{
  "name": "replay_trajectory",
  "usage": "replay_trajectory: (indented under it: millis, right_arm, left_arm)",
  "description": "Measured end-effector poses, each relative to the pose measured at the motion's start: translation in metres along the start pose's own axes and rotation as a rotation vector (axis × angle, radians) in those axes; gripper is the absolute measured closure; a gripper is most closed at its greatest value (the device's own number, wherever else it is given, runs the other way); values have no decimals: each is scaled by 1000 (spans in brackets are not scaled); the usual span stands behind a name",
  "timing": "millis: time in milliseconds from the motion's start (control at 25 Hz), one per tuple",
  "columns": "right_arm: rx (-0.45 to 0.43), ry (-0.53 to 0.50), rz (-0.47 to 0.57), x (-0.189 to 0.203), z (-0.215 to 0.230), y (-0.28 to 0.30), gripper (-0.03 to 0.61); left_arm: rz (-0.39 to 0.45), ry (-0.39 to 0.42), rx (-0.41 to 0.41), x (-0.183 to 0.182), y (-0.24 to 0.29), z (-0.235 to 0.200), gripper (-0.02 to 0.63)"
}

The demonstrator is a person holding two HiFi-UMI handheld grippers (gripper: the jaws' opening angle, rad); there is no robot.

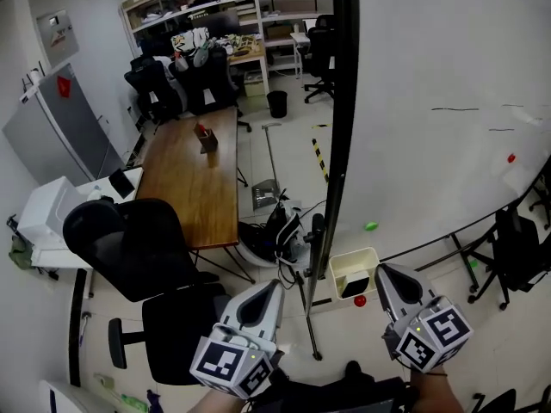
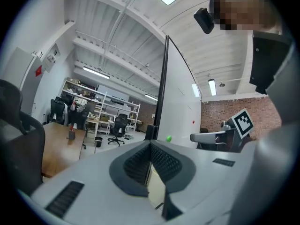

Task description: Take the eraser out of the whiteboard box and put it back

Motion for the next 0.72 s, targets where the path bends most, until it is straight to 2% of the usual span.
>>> replay_trajectory:
  millis: [200, 280, 720]
  right_arm:
    - [-16, -6, -38, -3, -25, 11, 561]
    - [-40, -20, -39, -9, -27, 14, 520]
    - [-95, -38, -24, -22, 13, 14, 518]
  left_arm:
    - [24, -24, 1, -11, -8, -9, 586]
    - [34, -28, -18, -15, -8, -7, 588]
    - [70, -23, -96, -25, 20, 12, 586]
Point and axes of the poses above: the fingertips, and each gripper's own axes: y forward along the fingers, z to its right, x out of its underside, the point moved 1 cm from there along -y, backward along the fingers, and after that the axes turned 6 degrees about -z, right-handed, at the moved point
